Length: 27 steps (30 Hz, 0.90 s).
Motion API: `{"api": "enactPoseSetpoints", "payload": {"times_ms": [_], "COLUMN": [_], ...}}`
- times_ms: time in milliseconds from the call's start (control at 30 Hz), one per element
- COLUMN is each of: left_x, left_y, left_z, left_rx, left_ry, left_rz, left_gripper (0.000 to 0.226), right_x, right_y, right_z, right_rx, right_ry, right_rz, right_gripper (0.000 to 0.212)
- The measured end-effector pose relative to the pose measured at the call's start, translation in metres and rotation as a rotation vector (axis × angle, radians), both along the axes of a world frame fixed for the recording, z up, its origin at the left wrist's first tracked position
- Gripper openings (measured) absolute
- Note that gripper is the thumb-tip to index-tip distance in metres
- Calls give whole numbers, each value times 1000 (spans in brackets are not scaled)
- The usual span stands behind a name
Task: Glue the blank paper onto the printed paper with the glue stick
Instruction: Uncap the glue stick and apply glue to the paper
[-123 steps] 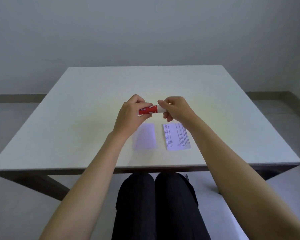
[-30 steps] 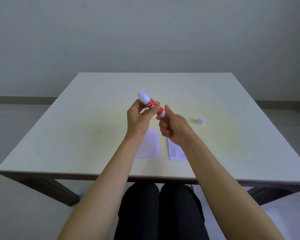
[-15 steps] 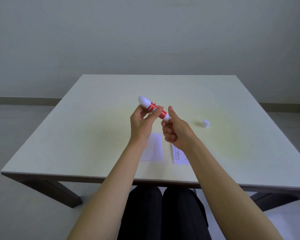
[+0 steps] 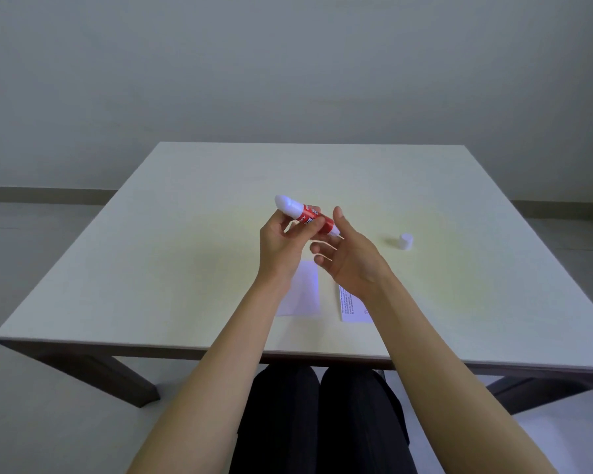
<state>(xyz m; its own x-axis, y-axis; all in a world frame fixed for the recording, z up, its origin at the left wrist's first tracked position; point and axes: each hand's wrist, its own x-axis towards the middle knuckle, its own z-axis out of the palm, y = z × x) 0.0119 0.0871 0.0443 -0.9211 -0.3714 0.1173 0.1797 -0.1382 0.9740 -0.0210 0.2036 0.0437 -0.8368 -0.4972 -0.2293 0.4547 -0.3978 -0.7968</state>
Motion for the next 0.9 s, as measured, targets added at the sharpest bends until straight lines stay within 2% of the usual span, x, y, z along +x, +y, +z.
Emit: {"api": "enactPoseSetpoints", "payload": {"times_ms": [67,133,233,300,433,533,667,900], "left_x": [2,7,19,28,32,30,28,27], "left_y": [-10,-32,-81,-105,-108,-97,-95,-97], "left_z": [-2,-7,-18,-26,-36,-43,-50,-53], "left_rx": [-138,-458,-936,-1132,-1223,-1248,-1344,-1311], "left_ry": [3,-48,-281,-404,-417,-405,-393,-383], "left_rz": [-107,-212,-387,-484,-575,-566,-567,-562], "left_gripper": [26,50,76,81,83,85,89,94], "right_x": [-1,-4,-10,-8,7,17,20,26], "right_y": [0,4,18,20,1,-10,-14,-18], "right_z": [0,0,-4,-10,-19,-24,-31,-39], "right_rx": [-111,-150,-26,106,429,587,697,792], "right_ry": [-23,-100,-45,104,471,644,742,816], "right_rz": [-75,-195,-274,-245,-229,-209,-192,-140], "right_gripper": [24,14,10,8,7,6,2,6]}}
